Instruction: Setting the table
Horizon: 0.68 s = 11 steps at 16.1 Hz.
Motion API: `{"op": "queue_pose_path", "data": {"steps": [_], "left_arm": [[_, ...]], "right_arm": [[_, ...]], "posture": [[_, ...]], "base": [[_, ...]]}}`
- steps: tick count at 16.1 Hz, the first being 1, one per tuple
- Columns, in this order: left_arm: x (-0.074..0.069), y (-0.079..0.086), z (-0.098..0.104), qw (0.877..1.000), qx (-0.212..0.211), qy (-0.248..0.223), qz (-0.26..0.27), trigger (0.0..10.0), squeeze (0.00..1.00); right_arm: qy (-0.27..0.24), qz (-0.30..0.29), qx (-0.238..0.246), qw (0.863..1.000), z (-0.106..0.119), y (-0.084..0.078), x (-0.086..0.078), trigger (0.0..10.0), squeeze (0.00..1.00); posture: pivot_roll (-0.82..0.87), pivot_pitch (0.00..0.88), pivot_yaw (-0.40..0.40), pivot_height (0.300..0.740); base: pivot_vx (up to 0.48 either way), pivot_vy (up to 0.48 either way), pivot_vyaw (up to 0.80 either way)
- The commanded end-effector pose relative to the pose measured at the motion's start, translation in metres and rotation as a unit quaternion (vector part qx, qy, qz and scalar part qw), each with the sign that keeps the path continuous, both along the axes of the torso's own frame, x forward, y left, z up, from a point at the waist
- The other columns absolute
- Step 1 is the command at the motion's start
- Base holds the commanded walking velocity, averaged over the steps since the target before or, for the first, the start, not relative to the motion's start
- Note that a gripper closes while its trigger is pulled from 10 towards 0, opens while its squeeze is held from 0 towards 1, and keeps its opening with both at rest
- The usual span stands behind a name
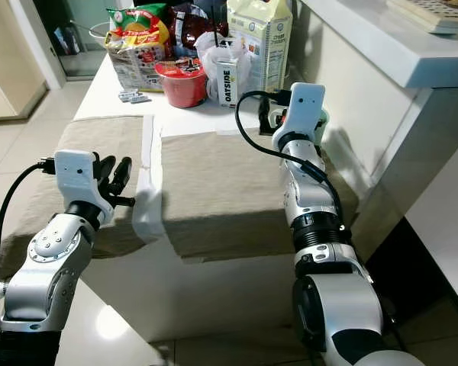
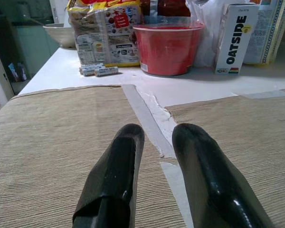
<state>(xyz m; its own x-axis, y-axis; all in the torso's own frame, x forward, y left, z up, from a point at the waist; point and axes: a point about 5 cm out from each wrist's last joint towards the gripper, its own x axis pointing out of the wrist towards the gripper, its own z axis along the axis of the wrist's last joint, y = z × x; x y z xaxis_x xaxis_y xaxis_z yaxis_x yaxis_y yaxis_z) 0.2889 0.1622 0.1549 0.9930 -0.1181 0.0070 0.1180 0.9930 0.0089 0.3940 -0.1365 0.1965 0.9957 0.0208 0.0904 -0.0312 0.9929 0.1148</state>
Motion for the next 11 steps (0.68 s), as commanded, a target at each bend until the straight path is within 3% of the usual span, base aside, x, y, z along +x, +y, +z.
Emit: {"op": "queue_pose_path", "data": {"steps": [1, 4, 11], "left_arm": [[-0.001, 0.001, 0.002, 1.000, 0.006, -0.002, -0.002, 10.0, 0.00], [-0.001, 0.001, 0.002, 1.000, 0.007, -0.001, -0.001, 10.0, 0.00], [0.000, 0.003, 0.004, 1.000, 0.011, -0.004, 0.001, 10.0, 0.00]], "right_arm": [[0.063, 0.014, 0.032, 0.997, -0.026, 0.006, -0.004, 10.0, 0.00], [0.101, 0.029, 0.066, 0.992, -0.040, 0.014, -0.010, 10.0, 0.00], [0.128, 0.056, 0.070, 0.988, -0.054, 0.031, -0.022, 10.0, 0.00]], "posture": [[-0.09, 0.010, 0.069, 0.740], [-0.09, 0.006, 0.068, 0.740], [-0.09, 0.000, 0.066, 0.740]], "base": [[0.000, 0.000, 0.00], [0.000, 0.000, 0.00], [0.000, 0.000, 0.00]]}}
